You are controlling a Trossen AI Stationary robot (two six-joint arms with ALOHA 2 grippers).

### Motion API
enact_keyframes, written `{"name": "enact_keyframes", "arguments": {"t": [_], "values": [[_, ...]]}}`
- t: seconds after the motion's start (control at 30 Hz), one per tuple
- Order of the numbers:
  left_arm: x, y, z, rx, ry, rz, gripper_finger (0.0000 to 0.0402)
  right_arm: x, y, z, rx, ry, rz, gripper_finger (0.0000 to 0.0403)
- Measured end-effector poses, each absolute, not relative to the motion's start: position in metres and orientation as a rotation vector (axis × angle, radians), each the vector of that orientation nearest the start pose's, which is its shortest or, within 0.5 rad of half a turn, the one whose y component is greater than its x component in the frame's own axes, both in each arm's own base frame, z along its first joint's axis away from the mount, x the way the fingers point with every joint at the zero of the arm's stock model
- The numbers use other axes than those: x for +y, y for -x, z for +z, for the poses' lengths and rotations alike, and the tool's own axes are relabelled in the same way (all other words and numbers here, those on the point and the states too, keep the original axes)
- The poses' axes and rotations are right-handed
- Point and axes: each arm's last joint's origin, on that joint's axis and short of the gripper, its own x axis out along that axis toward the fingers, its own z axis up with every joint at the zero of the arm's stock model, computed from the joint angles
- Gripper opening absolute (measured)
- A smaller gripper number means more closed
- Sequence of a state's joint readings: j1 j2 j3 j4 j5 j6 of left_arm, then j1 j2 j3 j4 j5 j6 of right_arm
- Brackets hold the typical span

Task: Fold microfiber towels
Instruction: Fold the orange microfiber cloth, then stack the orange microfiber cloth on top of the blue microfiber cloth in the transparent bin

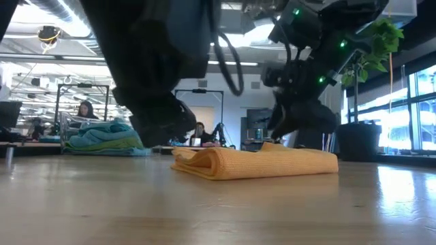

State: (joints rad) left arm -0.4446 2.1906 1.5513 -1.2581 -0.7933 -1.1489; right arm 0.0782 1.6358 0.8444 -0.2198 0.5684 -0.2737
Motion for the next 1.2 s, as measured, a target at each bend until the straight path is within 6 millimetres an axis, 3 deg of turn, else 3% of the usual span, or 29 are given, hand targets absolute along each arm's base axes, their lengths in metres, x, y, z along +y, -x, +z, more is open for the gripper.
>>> {"name": "enact_keyframes", "arguments": {"t": [0.17,0.27,0.4,0.63,0.9,1.2], "values": [[-0.164,-0.349,0.146,0.974,-0.201,0.953,0.0107,0.021,-0.293,0.179,0.964,0.564,-0.279,0.0162],[-0.180,-0.356,0.152,0.822,-0.275,0.885,0.0107,0.029,-0.284,0.188,0.964,0.424,-0.153,0.0160],[-0.192,-0.368,0.155,0.680,-0.364,0.823,0.0109,0.036,-0.278,0.184,1.022,0.196,0.037,0.0159],[-0.160,-0.386,0.139,0.752,-0.316,0.828,0.0106,0.035,-0.272,0.149,1.028,0.205,0.066,0.0159],[-0.123,-0.380,0.102,0.859,-0.217,0.845,0.0104,0.031,-0.254,0.129,1.100,0.259,0.005,0.0158],[-0.121,-0.374,0.093,0.852,-0.147,0.842,0.0103,0.031,-0.253,0.128,1.102,0.257,0.000,0.0158]]}}
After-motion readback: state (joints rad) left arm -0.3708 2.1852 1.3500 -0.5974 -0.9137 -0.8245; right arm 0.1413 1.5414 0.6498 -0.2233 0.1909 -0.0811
